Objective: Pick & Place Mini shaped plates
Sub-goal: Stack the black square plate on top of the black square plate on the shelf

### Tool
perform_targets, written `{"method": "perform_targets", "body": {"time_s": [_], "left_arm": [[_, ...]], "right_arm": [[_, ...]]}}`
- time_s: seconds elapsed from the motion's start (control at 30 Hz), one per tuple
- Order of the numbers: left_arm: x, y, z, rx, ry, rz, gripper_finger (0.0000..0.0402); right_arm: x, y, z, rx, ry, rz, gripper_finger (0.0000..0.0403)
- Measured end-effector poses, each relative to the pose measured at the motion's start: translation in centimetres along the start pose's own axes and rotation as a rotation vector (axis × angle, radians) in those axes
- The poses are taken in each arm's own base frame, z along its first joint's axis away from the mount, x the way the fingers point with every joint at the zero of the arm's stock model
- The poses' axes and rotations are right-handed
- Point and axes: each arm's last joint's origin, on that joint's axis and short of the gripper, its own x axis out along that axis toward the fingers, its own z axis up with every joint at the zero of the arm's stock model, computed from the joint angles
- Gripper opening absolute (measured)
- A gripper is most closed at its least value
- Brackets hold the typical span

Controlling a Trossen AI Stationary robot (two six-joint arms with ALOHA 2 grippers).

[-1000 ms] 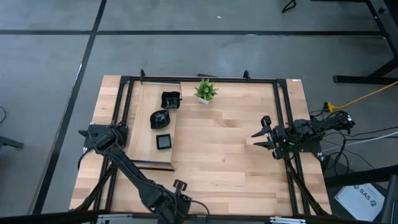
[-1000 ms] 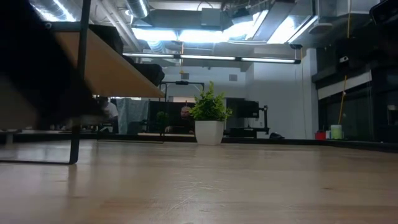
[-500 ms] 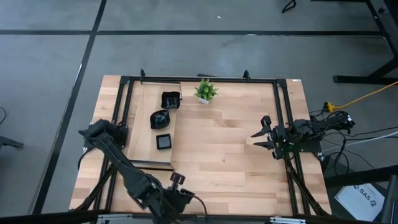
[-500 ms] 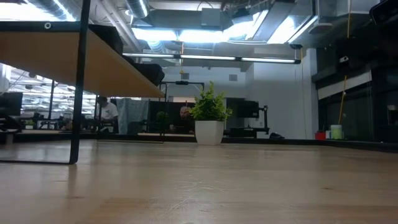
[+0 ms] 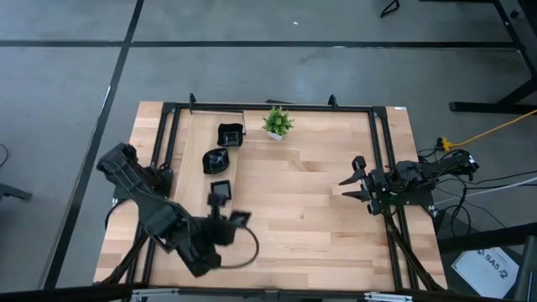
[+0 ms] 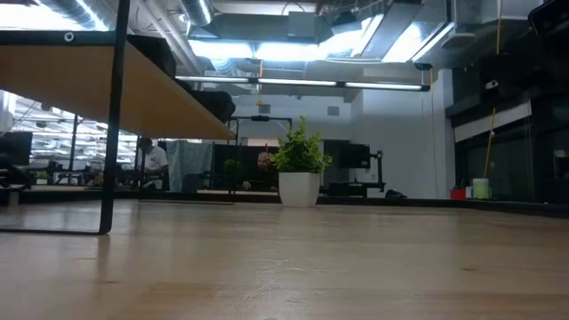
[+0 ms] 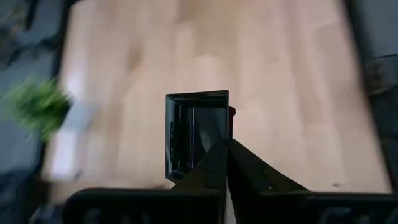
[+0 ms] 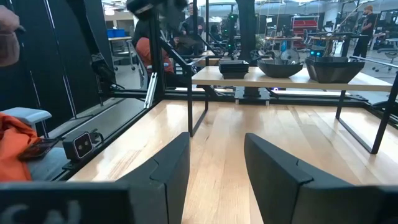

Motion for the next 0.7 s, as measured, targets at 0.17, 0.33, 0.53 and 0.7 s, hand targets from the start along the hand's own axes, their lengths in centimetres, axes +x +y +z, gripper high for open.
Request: {"method": "perform_targets", "body": {"time_s": [0.17, 0.33, 0.53, 0.7], "left_arm": [[0.0, 2.3, -1.0, -0.103, 0.111, 0.117, 0.0002], [0.5, 3.5, -1.4, -0.184, 0.18, 0.187, 0.0002], [2.1, 4.5, -1.7, -0.264, 0.264, 0.208, 0.0002], [3.8, 4.8, -2.6, -0.26, 0.348, 0.225, 0.0002]], "right_arm": [[0.0, 0.0, 0.0, 0.0, 0.0, -0.001, 0.0152], [0.0, 0.0, 0.0, 0.0, 0.0, 0.0, 0.0152], [0.0, 0.0, 0.0, 0.0, 0.0, 0.0, 0.0152], [0.0, 0.0, 0.0, 0.0, 0.0, 0.0, 0.0152]]}}
